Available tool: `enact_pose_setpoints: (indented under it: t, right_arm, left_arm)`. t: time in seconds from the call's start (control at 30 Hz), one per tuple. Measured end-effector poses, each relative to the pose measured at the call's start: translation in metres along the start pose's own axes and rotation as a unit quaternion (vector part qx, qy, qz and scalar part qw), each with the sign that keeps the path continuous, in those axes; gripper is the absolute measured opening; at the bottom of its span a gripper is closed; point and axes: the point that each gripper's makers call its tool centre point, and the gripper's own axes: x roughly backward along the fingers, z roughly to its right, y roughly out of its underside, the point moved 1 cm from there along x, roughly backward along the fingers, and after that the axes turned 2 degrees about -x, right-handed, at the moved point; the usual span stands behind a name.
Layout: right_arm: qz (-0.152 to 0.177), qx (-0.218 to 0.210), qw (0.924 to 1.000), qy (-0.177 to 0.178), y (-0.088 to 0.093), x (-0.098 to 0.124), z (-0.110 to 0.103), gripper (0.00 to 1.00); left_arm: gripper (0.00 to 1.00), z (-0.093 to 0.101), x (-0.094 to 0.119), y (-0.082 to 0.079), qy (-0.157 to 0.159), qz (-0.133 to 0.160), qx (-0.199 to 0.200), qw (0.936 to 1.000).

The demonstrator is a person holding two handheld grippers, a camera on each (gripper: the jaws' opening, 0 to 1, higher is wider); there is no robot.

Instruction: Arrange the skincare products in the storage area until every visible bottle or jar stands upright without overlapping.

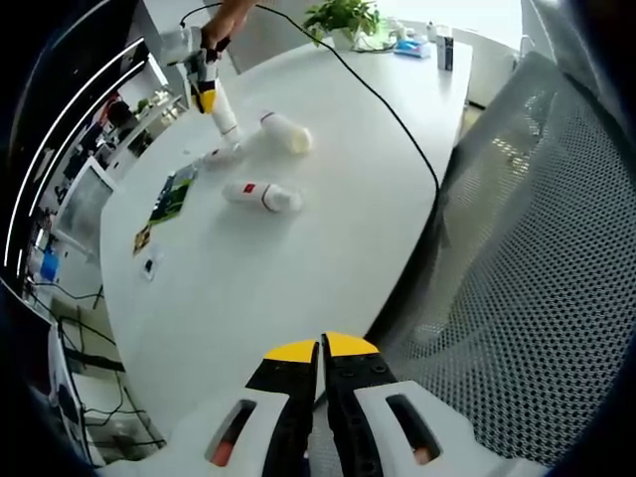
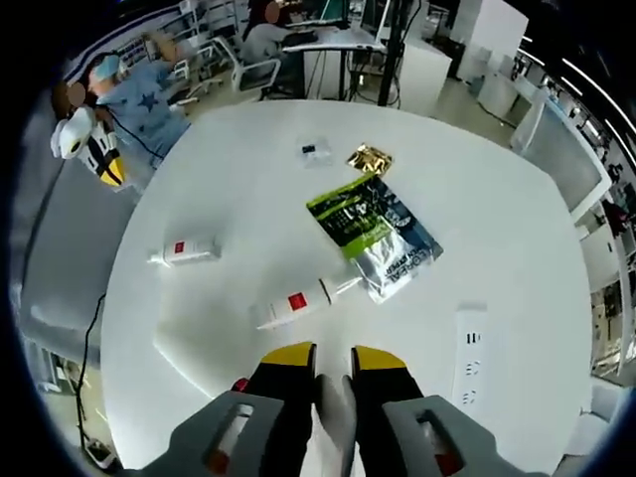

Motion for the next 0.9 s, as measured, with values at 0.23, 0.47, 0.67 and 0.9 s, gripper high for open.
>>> enact_pose_setpoints:
  t: [0.23,0.47,0.67,0.9]
  right_arm:
    - [-0.007,0.013,0.9999,0.001,-0.003,-0.004,0.003,0.08]
    - [0.002,0.0,0.9999,0.017,-0.005,0.001,0.013,0.18]
    - [0.06,-0.057,0.9957,0.04,-0.017,0.016,0.02,0.28]
    - [0.193,-0.178,0.962,0.074,-0.034,0.051,0.022,0.45]
  left_arm:
    - [0.0,0.0,0.0,0.001,-0.001,-0.001,0.001,1.0]
    - [0.0,-0.001,0.0,0.001,-0.003,-0.001,0.002,1.0]
    - [0.0,-0.002,0.001,0.0,-0.004,0.0,0.002,1.0]
    - [0.0,-0.001,0.001,-0.002,-0.003,0.004,-0.003,1.0]
